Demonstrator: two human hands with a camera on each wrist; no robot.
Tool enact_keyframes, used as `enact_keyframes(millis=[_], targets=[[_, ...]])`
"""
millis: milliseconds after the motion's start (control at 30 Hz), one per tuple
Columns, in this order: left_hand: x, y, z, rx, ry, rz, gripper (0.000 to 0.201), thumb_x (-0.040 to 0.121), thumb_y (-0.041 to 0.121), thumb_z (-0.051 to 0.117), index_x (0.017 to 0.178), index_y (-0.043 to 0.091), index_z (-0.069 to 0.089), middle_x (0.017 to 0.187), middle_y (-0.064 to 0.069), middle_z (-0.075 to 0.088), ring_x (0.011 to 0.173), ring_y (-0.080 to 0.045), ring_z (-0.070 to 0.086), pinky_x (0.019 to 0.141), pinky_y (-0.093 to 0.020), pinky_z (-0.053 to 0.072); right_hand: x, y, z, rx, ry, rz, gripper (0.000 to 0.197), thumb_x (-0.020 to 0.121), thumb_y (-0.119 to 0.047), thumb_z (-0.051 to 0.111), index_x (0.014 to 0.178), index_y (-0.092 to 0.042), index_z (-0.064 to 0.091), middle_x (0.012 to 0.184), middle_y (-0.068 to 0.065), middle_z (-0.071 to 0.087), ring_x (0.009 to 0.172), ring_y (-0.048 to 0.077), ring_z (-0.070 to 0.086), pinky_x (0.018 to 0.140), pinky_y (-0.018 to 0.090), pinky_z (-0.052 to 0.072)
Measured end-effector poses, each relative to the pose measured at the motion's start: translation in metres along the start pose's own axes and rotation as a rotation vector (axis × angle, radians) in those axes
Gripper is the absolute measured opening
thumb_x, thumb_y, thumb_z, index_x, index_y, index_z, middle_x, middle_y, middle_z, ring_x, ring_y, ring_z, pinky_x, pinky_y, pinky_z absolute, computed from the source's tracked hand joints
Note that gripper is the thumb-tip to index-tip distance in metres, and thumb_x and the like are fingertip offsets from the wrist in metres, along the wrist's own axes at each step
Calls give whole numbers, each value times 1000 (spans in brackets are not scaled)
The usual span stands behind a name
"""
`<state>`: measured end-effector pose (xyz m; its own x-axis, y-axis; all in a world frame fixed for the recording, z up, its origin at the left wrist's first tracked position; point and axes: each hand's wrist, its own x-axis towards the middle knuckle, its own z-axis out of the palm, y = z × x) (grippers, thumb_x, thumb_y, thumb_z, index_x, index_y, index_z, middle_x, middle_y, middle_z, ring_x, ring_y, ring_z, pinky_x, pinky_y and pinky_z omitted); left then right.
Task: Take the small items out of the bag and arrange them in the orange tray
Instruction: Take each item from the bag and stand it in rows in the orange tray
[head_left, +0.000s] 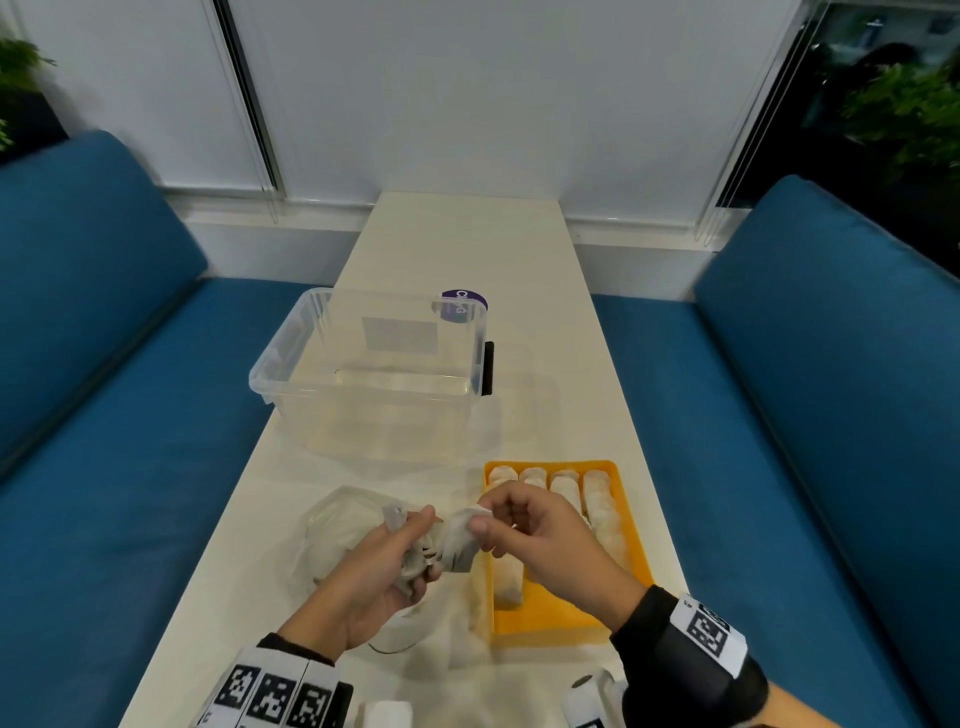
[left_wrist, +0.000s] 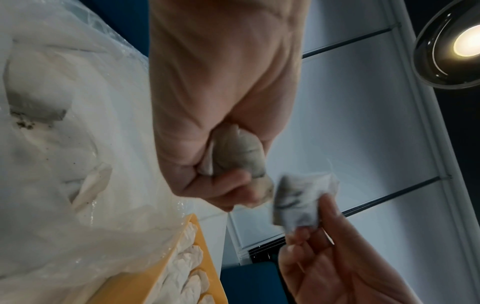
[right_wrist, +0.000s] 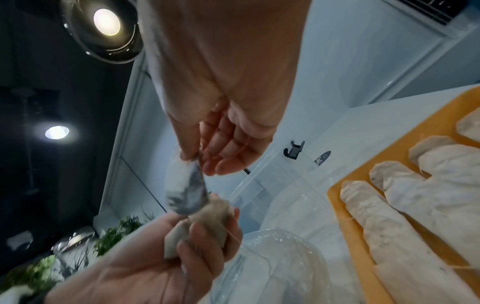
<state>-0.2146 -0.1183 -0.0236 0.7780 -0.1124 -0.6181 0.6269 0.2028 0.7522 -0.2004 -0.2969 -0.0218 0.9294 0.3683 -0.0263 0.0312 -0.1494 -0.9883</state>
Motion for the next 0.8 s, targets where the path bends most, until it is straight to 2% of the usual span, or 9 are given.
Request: enact_keyframes(millis=[133,233,367,467,533,600,733,800], targets=[[-1,-1,-3,77,41,23,17,92,27,55,83,12,57,70,-3,52,51,-9,46,45,-17,38,1,-1,-7,119,88,50,8,87,-16,64,90,-8,63,72,1,60,65,13,54,60,21,48],[-3,-2,-7,126,41,50,18,92,25,56,84,9,59,79,-8,56,57,-11,47,52,-21,40,3,4,-23,73,137,120,11,87,-18,64,92,-8,64,75,2,62,66,11,56,58,20,48],[-7,-5,-14,143,46,66,20,92,25,54,87,7,62,81,-6,64,61,-13,46,59,-23,40,8,23,-49,-186,103,276,11,92,-25,57,99,-17,60,85,3,69,71,7,62,63,20,49],[-10,-7,-18,124,78,80,16,92,23,55,88,9,62,70,0,67,54,-10,49,60,-24,41,10,44,-62,-428,39,385,14,95,-31,51,103,-21,55,82,2,70,70,8,63,69,19,48],[-12,-8,-20,122,91,95,16,93,22,53,88,9,62,65,3,67,51,-8,49,61,-24,41,10,55,-65,-500,-6,434,11,95,-30,52,100,-20,55,78,-1,67,67,8,60,66,16,45],[-14,-8,-23,117,101,104,17,93,22,53,90,8,61,68,-1,62,56,-12,45,61,-24,41,10,65,-64,-527,-44,478,9,93,-28,57,96,-20,57,77,-3,64,66,7,59,62,14,43],[-16,-9,-29,89,127,110,13,94,21,52,91,10,58,83,-8,58,61,-14,44,64,-26,41,15,78,-63,-537,-89,552,11,87,-23,66,79,-21,58,75,-7,56,69,6,51,68,18,44],[-16,-9,-32,79,132,111,13,93,21,52,92,10,58,85,-9,58,63,-15,45,66,-27,41,19,80,-62,-498,-100,608,9,86,-19,67,82,-20,59,77,-5,56,69,8,53,68,19,48]])
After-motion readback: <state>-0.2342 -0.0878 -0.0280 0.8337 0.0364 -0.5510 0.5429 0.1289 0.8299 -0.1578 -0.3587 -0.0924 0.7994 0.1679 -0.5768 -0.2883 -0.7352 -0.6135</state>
